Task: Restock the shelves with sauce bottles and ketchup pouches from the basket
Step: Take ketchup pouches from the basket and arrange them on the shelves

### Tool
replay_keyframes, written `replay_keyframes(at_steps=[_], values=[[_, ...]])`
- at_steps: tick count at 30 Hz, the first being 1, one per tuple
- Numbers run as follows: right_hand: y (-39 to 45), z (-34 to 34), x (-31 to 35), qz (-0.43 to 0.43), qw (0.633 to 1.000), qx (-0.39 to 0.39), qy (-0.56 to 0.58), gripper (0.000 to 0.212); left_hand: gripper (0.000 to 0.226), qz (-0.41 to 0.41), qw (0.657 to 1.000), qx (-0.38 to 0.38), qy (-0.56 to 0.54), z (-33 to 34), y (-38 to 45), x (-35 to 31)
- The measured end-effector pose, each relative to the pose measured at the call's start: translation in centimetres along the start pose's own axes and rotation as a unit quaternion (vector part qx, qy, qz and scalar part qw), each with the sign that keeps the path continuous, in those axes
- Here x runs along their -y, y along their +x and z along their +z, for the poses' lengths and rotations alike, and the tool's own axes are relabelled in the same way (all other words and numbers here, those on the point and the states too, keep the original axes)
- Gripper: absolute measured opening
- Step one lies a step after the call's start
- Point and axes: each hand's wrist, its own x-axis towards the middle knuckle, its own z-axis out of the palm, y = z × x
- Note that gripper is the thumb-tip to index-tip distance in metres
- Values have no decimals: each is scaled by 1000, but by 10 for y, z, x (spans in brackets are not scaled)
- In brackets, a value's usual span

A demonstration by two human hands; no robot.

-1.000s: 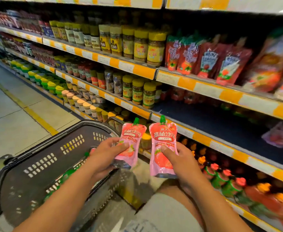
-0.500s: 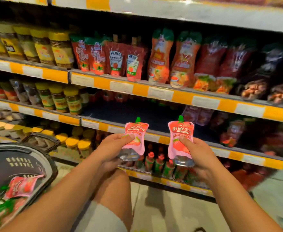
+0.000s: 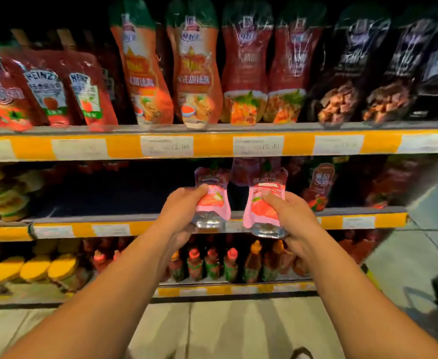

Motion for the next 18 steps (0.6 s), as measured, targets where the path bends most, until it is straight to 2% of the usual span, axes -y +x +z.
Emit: replay_keyframes(at_steps=[5,9,13,14,18], values=[[33,2,1,-7,1000,-4,20,8,28,31,999,9,-32,2,29,2],[55,5,2,-24,1000,-11,16,36,30,25,999,20,-42,0,36,2],[71,4,0,-37,998,-53,-24,47,32,28,999,3,-33,2,54,3],[75,4,-3,-42,997,-58,-31,46,32,30,999,0,-23,3,60,4],[85,4,-13,-66,994,-65,-53,20,31,51,999,10,-7,4,77,9]])
